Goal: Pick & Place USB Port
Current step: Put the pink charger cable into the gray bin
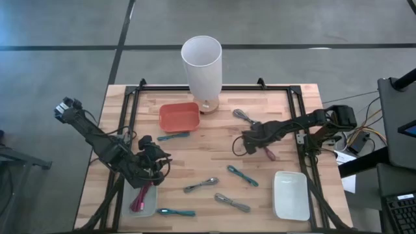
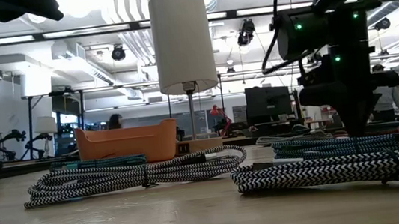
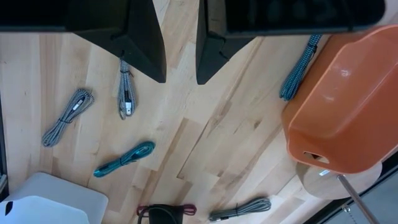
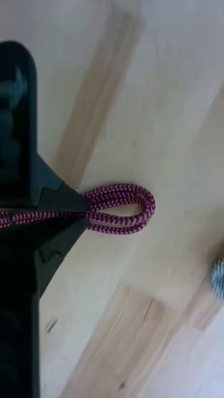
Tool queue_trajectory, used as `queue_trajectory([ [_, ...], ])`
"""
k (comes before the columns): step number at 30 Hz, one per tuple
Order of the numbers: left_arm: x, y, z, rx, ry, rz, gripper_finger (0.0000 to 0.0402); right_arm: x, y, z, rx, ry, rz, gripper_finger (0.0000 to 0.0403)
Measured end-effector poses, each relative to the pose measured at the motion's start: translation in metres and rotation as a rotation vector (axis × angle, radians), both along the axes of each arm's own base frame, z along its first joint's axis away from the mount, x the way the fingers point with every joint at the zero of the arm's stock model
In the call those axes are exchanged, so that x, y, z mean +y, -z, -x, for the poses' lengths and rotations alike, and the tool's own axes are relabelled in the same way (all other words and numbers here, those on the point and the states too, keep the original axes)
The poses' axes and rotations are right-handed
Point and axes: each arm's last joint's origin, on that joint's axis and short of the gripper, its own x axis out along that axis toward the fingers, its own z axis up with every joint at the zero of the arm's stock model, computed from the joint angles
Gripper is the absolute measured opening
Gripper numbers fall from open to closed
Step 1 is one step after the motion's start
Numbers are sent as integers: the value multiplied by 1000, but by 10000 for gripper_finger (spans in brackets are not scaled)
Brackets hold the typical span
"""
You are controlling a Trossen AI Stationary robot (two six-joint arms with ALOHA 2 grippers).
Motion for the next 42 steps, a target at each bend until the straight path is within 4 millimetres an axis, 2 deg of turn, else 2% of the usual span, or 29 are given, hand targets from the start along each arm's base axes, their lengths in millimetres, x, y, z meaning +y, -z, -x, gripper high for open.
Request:
queue_trajectory([
  [6, 1, 0, 0, -13, -15, -15, 81, 0, -17, -20, -91, -127, 4, 13],
  [12, 1, -1, 0, -30, -36, -34, 81, -2, -47, -53, -269, -346, 67, 13],
  [20, 4, -1, -2, -57, -82, -41, 81, -2, -95, -99, -603, -731, 324, 13],
  [26, 8, 5, -2, -81, -138, -92, 81, -1, -123, -117, -873, -856, 507, 13],
  [31, 13, 15, -5, -76, -167, -122, 81, 3, -127, -123, -1094, -950, 506, 13],
  [35, 17, 18, -11, -83, -169, -143, 89, 7, -125, -129, -1176, -961, 503, 13],
  [42, 23, 21, -28, -143, -113, -219, 146, 10, -112, -142, -1251, -962, 481, 13],
])
